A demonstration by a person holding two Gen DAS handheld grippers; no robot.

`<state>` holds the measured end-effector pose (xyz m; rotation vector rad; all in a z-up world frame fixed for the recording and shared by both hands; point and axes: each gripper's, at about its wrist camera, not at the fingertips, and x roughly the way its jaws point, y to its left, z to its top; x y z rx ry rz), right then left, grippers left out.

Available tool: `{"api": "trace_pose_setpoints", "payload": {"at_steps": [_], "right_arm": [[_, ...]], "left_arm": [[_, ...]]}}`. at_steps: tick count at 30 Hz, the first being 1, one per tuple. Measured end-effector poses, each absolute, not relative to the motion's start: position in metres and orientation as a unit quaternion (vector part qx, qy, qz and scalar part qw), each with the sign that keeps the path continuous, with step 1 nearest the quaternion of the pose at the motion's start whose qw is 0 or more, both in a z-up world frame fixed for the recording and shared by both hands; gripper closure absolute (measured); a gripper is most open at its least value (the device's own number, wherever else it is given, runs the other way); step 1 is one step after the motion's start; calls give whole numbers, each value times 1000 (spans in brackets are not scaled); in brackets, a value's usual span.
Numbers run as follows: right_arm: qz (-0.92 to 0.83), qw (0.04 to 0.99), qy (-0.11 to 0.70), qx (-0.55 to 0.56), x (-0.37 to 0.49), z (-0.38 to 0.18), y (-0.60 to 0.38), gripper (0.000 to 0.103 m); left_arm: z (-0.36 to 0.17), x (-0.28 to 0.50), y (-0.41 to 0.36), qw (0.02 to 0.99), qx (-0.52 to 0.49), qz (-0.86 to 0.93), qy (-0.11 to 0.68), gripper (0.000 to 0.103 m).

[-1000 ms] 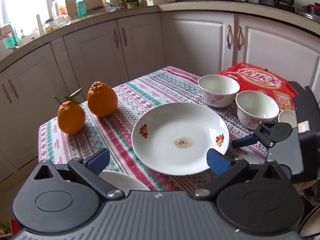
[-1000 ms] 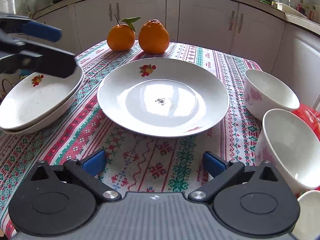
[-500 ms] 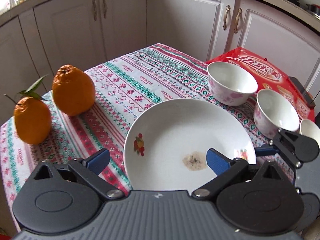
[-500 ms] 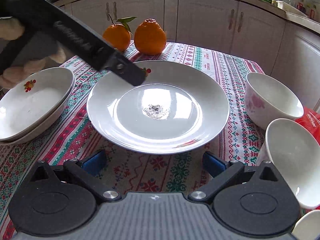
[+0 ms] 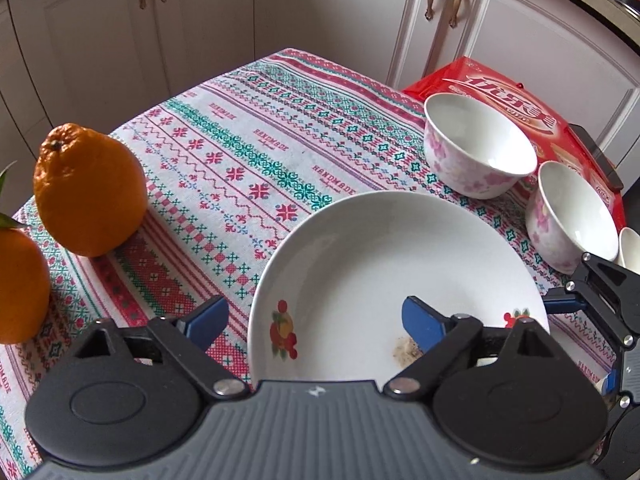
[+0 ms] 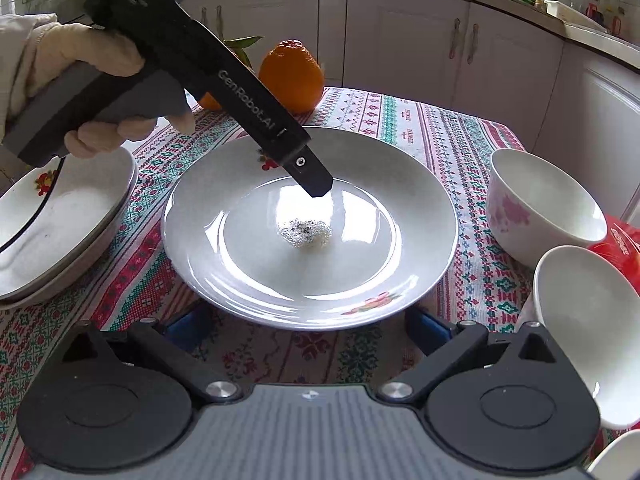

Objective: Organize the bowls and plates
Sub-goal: 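Grasp the rim of the stained white plate with the left tool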

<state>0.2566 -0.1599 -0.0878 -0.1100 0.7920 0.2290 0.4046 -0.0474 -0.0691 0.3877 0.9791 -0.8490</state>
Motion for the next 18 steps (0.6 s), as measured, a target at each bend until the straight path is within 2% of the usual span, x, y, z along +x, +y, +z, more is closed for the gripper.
{"api": "trace_pose_setpoints", "payload": {"at_steps": [1,7,18], "right_arm": [[114,914,385,-54,257,-87,-159,1],[112,917,379,-57,255,-85,-159,7],[126,918,372,-53,254,-87,-164,9]], "left_arm": [[-70,406,-48,775,180,-398,456,20],[-72,413,-53,764,192,-409,461,28],[-73,419,-65,736,211,-436,473,34]]}}
